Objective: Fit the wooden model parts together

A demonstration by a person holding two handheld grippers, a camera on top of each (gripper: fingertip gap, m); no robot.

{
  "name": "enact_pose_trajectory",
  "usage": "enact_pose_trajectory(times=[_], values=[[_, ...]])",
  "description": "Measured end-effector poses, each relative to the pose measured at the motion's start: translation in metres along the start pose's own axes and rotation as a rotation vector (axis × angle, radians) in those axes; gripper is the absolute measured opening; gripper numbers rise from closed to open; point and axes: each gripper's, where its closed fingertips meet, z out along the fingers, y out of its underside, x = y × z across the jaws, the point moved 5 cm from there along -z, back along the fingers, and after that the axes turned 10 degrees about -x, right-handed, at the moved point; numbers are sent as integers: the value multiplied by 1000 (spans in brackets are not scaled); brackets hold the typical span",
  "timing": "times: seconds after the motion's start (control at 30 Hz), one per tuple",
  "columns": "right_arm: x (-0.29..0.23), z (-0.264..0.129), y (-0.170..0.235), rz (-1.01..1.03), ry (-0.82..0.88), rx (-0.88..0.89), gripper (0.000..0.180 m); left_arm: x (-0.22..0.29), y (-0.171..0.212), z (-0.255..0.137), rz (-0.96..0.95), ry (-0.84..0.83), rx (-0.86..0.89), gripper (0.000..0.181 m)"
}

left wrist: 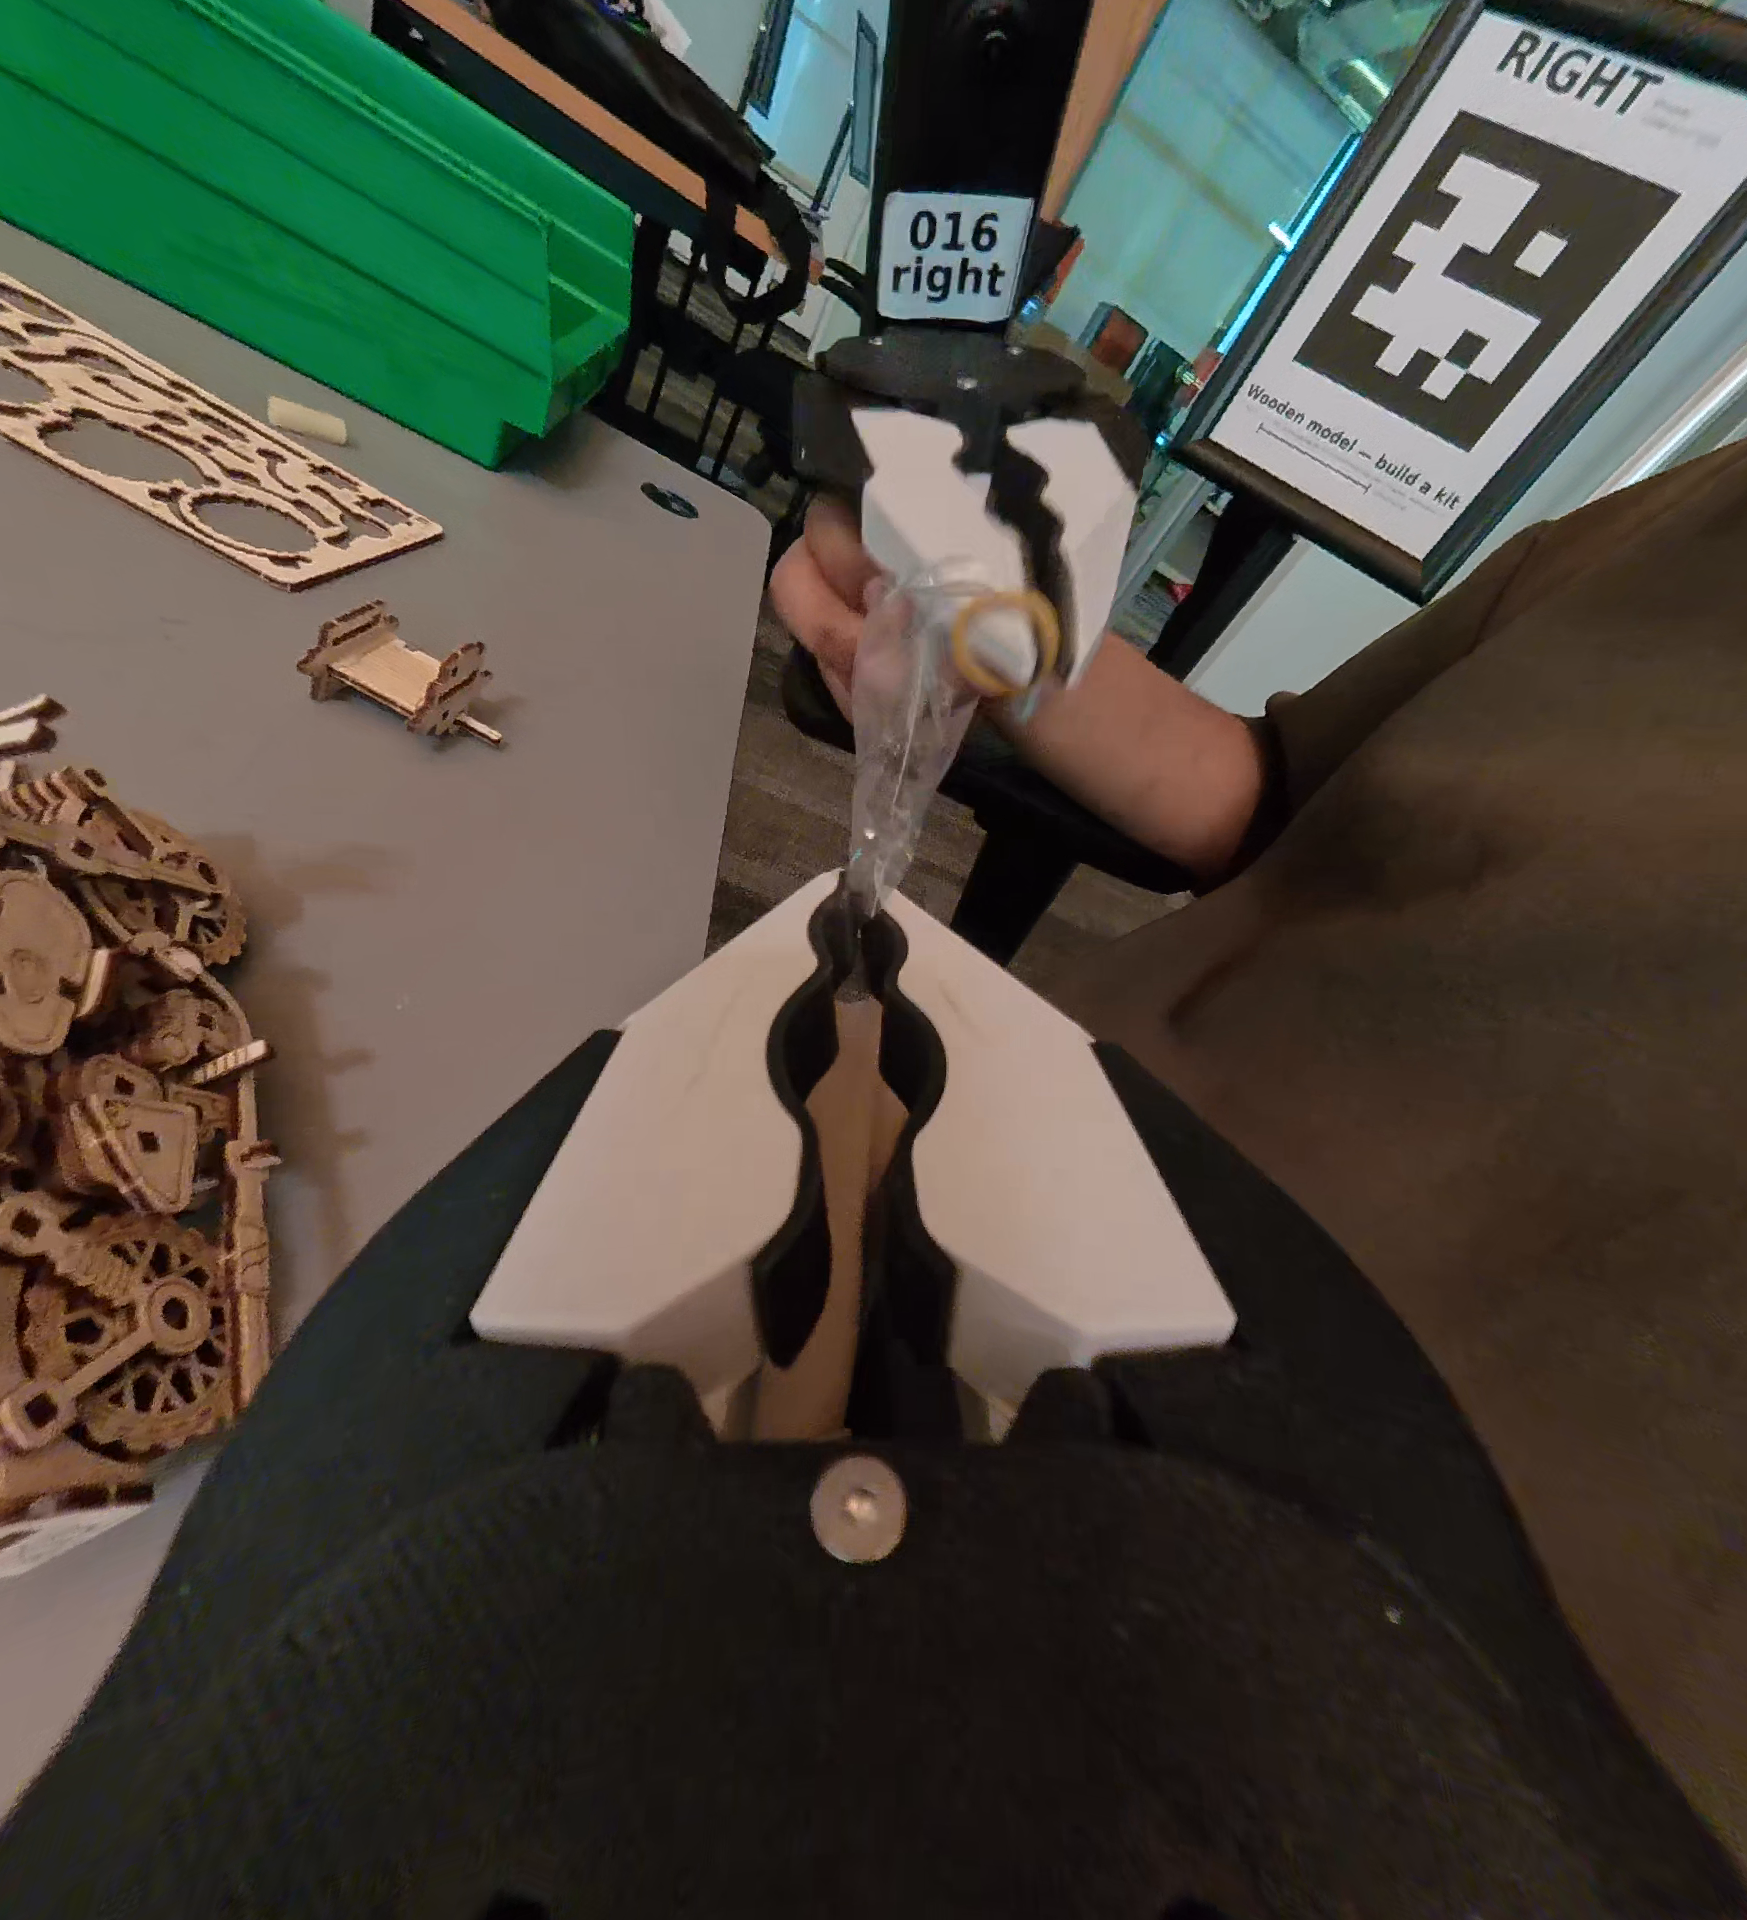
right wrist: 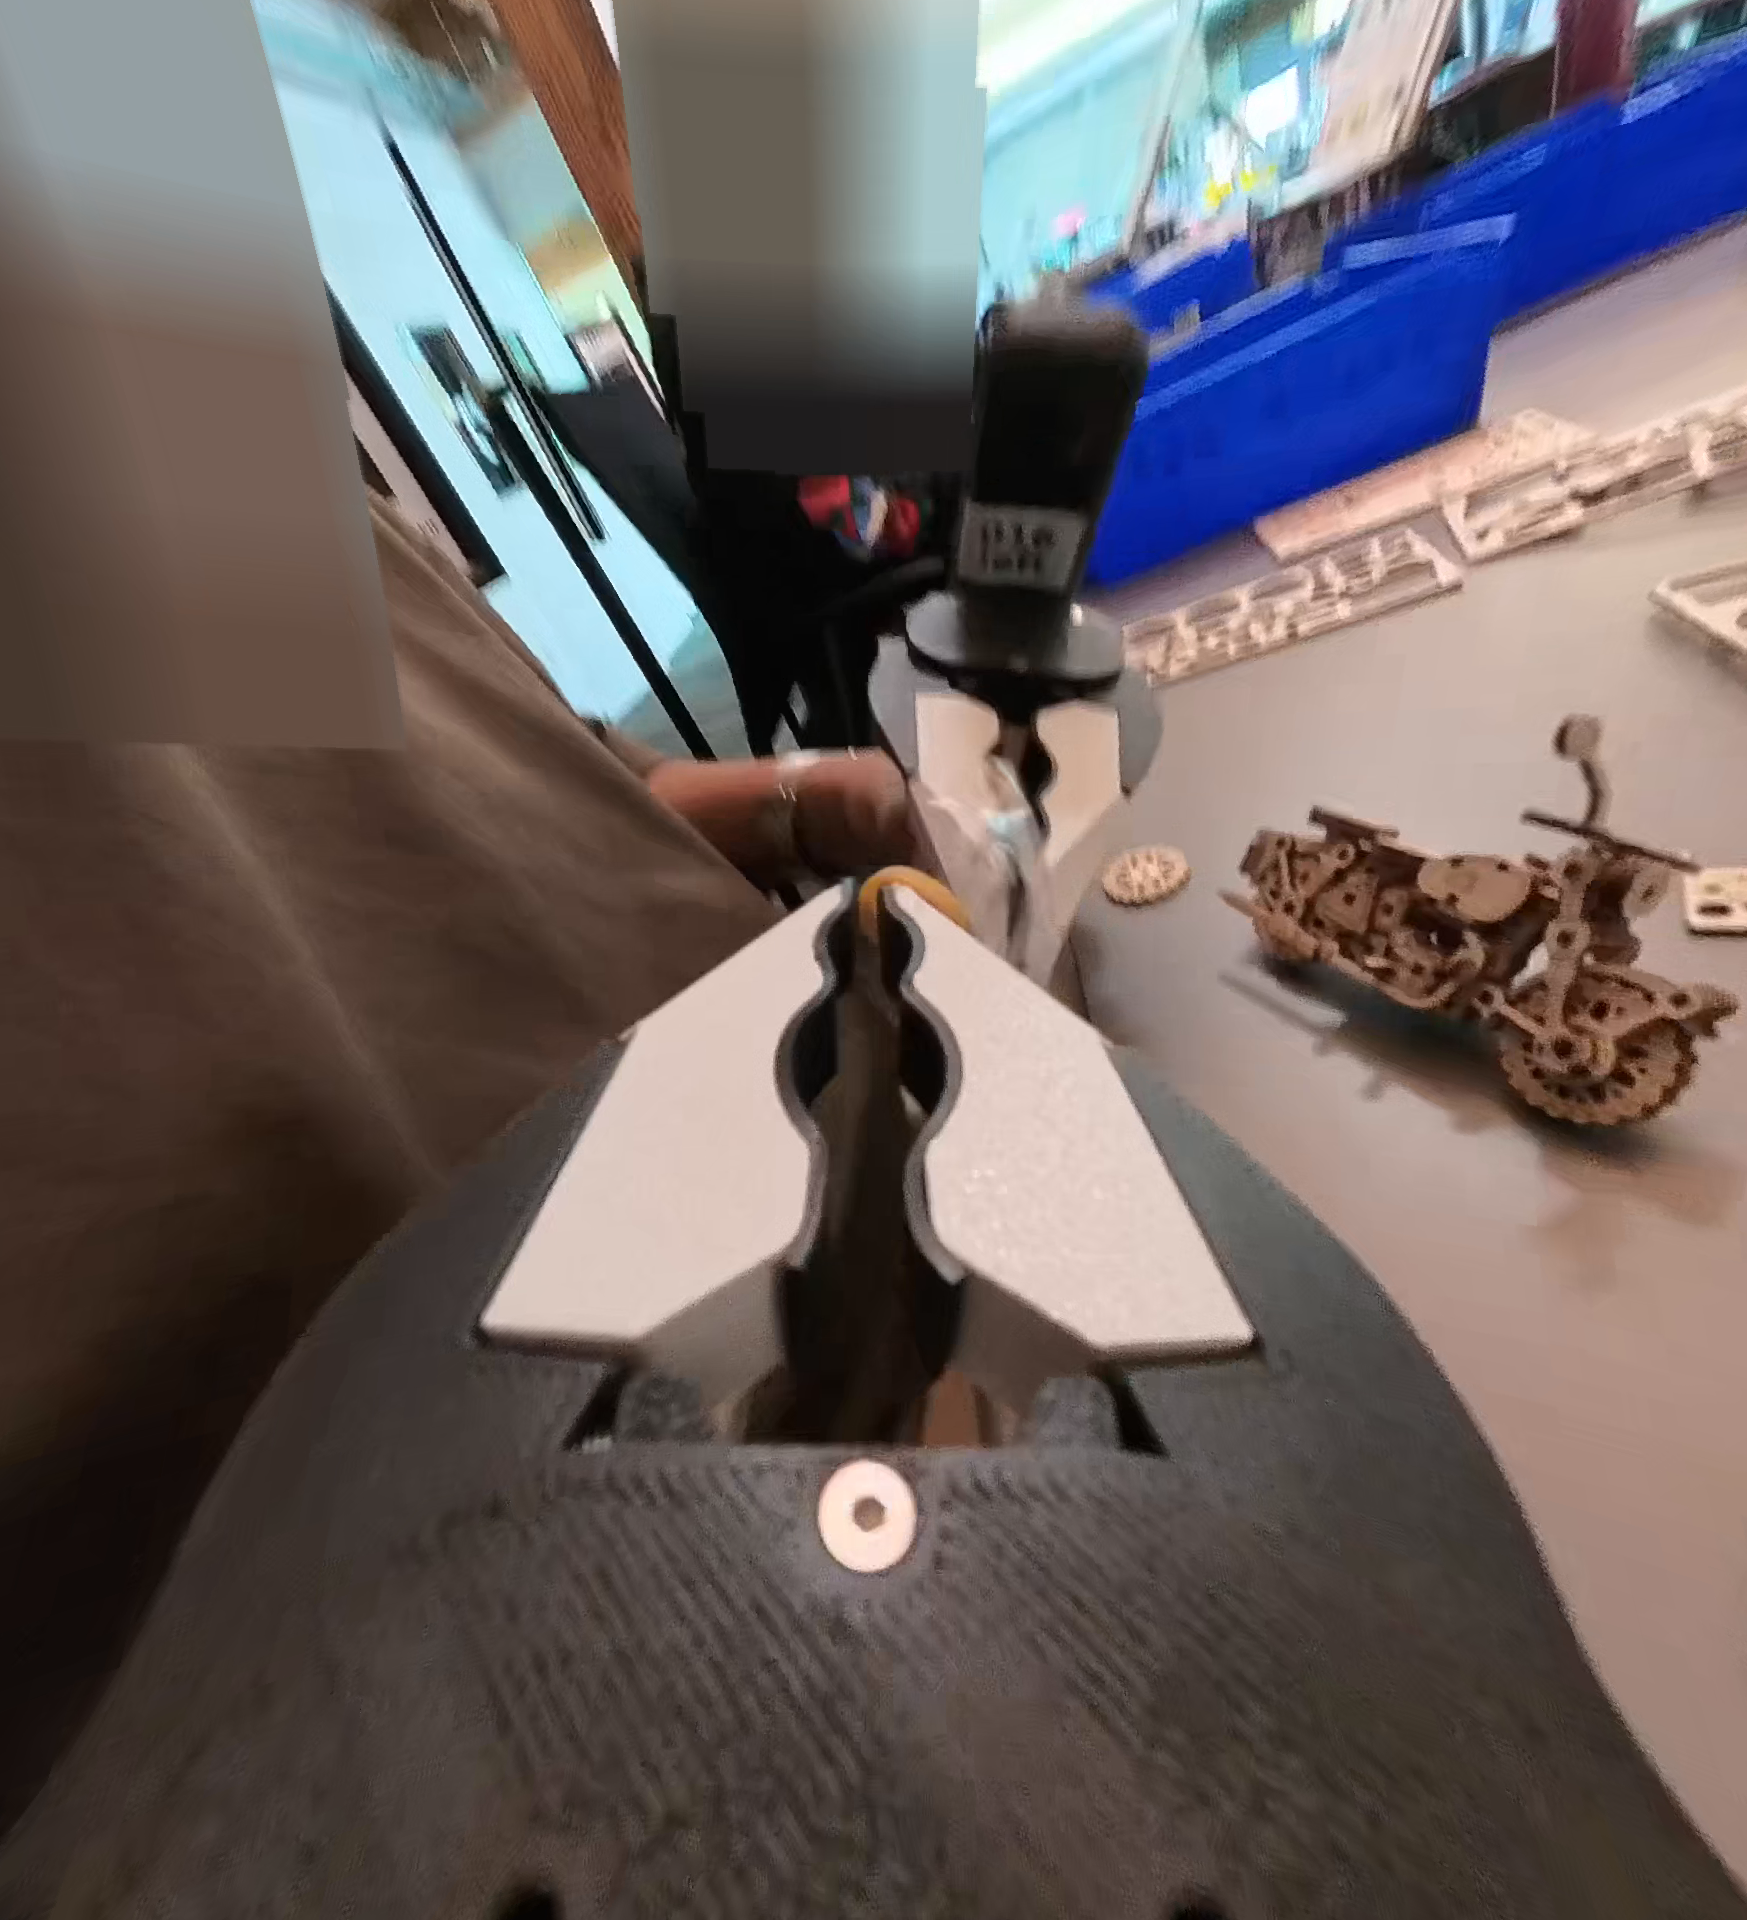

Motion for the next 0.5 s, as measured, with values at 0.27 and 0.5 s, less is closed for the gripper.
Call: enact_pose_trajectory(times=[0.27,0.5], values=[[-3,-36,-34,-75,137,245,2,-3,-19,-22,-73,0,156,0],[22,-63,-37,-6,379,343,2,-70,-58,-76,-299,-358,155,0]])
